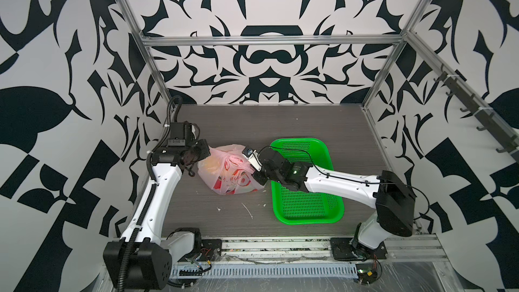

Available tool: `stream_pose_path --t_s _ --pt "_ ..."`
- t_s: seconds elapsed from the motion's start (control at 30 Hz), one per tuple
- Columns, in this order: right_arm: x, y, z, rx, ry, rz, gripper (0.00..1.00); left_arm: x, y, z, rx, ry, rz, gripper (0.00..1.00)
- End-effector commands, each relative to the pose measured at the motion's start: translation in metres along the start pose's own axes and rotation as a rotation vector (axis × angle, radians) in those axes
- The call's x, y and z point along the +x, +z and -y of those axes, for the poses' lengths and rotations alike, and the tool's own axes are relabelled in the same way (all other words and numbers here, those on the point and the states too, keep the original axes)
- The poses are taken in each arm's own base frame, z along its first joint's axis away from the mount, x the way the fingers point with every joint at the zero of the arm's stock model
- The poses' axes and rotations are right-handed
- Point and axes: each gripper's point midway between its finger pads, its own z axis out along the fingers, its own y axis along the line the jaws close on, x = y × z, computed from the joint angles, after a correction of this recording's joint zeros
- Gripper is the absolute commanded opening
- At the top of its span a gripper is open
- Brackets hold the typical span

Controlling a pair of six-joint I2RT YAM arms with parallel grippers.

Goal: Untie the knot of the plastic bag and take out the fruit

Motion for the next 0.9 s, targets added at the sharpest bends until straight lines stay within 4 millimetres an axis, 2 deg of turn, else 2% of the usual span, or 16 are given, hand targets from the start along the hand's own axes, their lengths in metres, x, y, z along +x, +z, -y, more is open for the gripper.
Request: stream_pose_path --t_s 0.0,0.17,0.37,0.43,0.57,0.73,0.87 --pt "-0.021 -0.018 0.010 0.011 0.057 0.089 0.00 -0.006 0.000 -0.015 0.012 -0.058 0.020 0.00" --pt "-0.016 -0.025 0.019 0.005 0.108 0.101 0.00 -0.015 0.002 -0.032 -0.020 -0.137 0.058 0.00" --pt "-0.009 -0.032 0.020 -0.001 0.109 0.070 0.00 -0.013 0.011 -0.023 0.053 -0.188 0.069 0.00" --pt "-0.009 -0.035 0.016 -0.022 0.104 0.040 0.07 -0.014 0.010 -0.017 0.088 -0.186 0.076 0.00" --pt "-0.014 -0.044 0.013 0.014 0.045 0.026 0.28 -0.014 0.003 -0.003 0.170 -0.175 0.086 0.00" --pt "-0.034 -0.051 0.008 0.063 -0.017 0.049 0.38 -0.013 -0.003 0.005 0.218 -0.159 0.088 0.00" --pt "-0.057 -0.053 0.000 0.085 -0.077 0.081 0.40 -0.013 -0.004 0.008 0.235 -0.153 0.087 0.00"
